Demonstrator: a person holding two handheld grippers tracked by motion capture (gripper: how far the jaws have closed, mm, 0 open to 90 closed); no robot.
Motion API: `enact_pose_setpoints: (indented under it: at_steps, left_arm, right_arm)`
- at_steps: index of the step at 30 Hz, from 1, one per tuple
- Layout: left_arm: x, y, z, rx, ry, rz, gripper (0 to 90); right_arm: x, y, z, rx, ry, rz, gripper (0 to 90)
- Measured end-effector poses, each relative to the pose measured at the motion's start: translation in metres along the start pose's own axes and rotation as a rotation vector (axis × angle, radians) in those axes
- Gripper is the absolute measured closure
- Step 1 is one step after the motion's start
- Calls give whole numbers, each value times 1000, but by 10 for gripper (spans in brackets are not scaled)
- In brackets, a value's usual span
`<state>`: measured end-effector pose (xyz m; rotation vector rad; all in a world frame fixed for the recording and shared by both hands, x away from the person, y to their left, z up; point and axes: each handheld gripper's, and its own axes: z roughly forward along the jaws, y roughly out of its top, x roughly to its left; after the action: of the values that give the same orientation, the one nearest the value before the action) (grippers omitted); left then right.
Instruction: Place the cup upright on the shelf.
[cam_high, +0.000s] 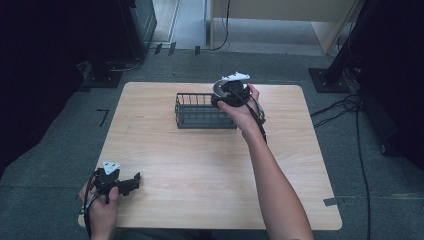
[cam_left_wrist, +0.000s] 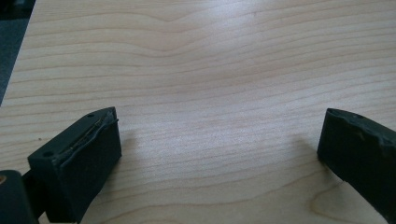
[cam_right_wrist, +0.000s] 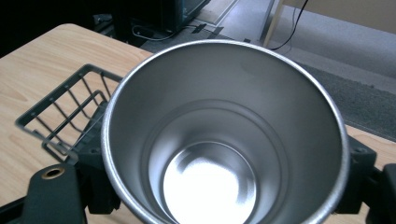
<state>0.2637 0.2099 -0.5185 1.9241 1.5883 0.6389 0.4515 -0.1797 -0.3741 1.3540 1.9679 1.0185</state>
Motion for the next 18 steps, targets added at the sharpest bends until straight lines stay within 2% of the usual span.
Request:
enact_pose_setpoints:
  at_steps: [9, 18]
  left_arm:
    - [0, 0, 0, 0, 0, 0, 0]
    - [0, 0, 0, -1, 0, -1, 0]
  right_arm:
    - [1, -4, 22, -12, -22, 9, 182]
    - [4, -13, 40, 28, -30, -2, 182]
